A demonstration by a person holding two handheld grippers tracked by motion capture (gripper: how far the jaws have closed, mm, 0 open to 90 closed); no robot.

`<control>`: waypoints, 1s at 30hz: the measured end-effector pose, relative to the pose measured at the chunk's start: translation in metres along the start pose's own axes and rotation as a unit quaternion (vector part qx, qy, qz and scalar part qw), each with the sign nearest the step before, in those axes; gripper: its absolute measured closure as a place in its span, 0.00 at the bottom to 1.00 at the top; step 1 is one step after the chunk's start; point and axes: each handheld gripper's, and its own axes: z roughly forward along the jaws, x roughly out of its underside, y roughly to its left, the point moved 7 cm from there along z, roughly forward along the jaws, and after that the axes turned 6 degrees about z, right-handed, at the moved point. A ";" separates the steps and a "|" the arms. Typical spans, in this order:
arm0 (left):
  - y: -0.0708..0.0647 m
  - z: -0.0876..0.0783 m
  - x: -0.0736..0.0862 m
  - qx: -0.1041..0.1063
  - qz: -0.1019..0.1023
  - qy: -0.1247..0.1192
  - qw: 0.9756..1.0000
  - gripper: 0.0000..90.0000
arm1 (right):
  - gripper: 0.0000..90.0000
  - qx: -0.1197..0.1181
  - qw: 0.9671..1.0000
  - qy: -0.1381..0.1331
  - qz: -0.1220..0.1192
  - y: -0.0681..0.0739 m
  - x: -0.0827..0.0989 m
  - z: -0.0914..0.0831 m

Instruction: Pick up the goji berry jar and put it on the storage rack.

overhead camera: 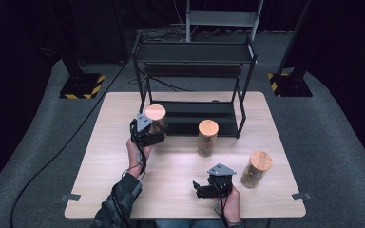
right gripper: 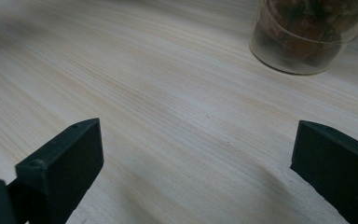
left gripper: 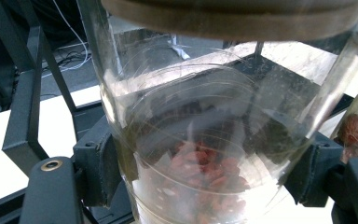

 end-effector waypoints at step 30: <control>0.003 0.017 -0.007 -0.010 0.001 0.001 1.000 0.27 | 0.01 0.000 1.000 -0.001 -0.002 0.000 0.000 0.000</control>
